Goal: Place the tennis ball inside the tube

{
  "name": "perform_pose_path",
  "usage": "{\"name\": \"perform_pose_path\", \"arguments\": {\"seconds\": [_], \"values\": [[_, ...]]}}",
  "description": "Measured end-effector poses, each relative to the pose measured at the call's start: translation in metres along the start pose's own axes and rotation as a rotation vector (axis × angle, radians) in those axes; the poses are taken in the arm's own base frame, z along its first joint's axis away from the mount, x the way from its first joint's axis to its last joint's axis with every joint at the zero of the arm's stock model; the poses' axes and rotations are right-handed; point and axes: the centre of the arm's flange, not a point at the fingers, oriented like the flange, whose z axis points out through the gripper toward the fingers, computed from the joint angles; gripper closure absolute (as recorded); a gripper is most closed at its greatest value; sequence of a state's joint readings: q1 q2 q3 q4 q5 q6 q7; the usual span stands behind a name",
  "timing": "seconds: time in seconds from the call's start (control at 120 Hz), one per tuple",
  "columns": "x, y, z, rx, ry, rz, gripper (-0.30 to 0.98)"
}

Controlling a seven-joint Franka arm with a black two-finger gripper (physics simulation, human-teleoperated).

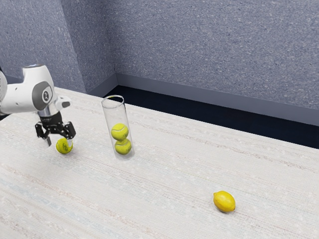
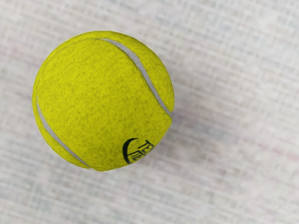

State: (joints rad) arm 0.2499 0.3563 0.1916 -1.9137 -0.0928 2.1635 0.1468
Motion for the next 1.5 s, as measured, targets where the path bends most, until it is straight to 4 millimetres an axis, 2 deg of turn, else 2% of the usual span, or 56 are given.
{"name": "perform_pose_path", "arguments": {"seconds": [0.283,0.45,0.7,1.367,1.5], "values": [[0.023,-0.01,0.015,0.001,0.008,0.094,0.0],[0.029,-0.017,0.022,-0.011,0.007,0.132,0.0],[0.04,-0.017,0.029,-0.022,0.014,0.19,0.0],[0.048,-0.025,0.047,-0.054,0.013,0.271,0.0],[0.048,-0.024,0.047,-0.065,0.017,0.276,0.13]]}}
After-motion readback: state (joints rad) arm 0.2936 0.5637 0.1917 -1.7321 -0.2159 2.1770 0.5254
